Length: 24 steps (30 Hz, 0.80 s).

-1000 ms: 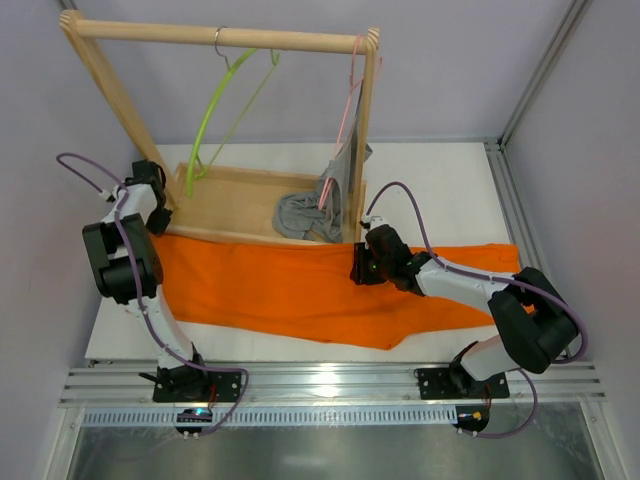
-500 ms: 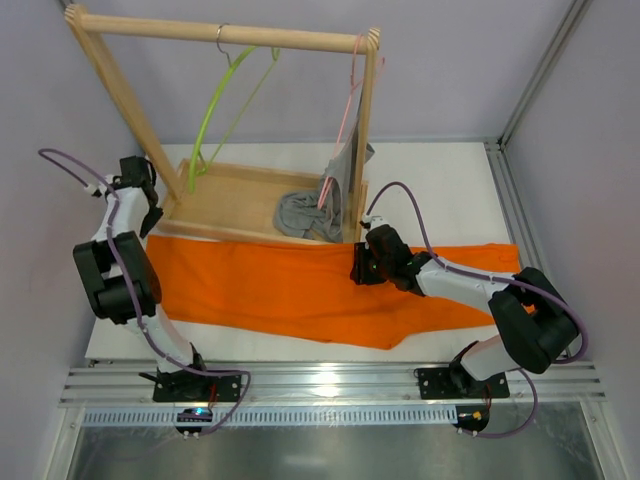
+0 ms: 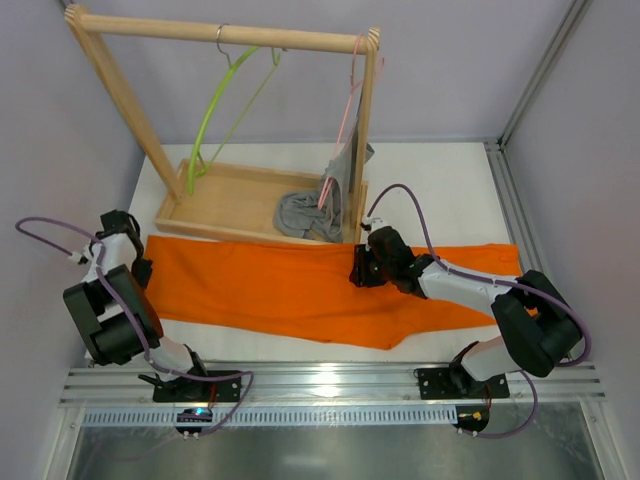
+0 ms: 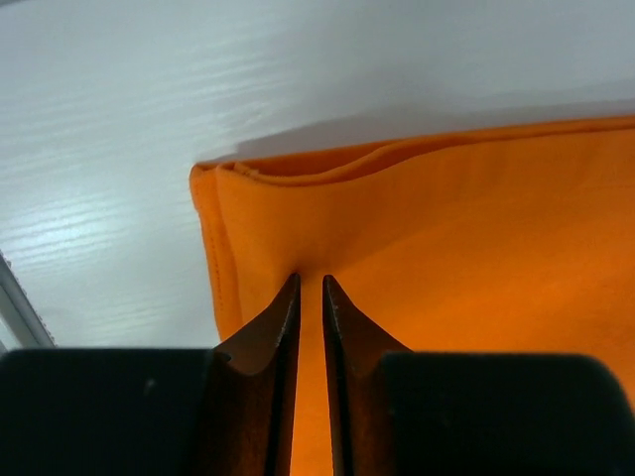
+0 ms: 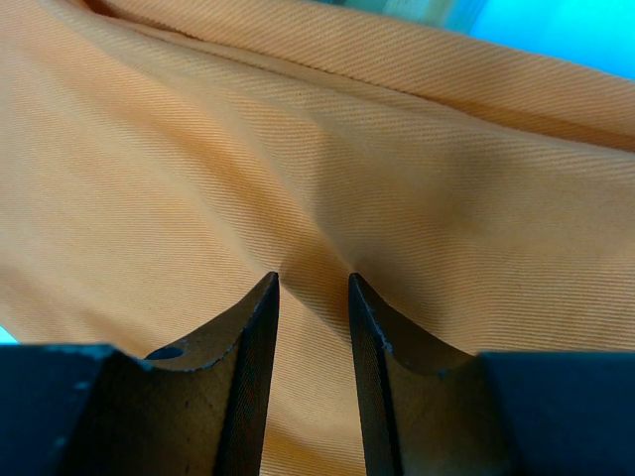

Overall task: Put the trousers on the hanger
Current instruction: Fold the trousers

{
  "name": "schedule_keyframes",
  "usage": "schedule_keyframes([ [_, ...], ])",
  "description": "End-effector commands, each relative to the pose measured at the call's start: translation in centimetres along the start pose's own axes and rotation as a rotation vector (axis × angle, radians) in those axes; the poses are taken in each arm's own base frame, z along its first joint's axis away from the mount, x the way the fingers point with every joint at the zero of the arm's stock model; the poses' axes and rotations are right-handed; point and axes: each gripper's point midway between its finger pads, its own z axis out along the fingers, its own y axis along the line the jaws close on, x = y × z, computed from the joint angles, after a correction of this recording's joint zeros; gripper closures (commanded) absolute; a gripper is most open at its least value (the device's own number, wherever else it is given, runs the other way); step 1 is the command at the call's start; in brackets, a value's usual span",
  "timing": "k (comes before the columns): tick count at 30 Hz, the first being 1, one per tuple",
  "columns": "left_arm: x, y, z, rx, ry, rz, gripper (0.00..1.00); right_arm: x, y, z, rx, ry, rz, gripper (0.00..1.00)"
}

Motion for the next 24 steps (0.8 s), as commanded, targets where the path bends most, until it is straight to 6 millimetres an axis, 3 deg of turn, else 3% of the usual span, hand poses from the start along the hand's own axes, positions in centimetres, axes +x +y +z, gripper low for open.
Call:
schedule_keyframes([
  [1,-0.8,0.5,-0.9,0.033,-0.03,-0.084,0.87,-1.6,0.9,-0.6,-0.042,-0.066,-0.002,0.62],
  [12,-2.6,2.9,-2.5,-0.025,-0.124,-0.07,0.91,-1.4,0.9,-0.7,-0.047,-0.062,-0.002,0.62],
  [17,-1.3,3.9,-0.8,-0.056,-0.06,-0.073,0.96,-1.4,1.0,-0.8,-0.052,-0.063,-0.003,0.62],
  [24,0.1,4.0,1.1,-0.093,-0.005,-0.055,0.91,-1.4,1.0,-0.9,-0.054,-0.063,-0.004,0.62],
])
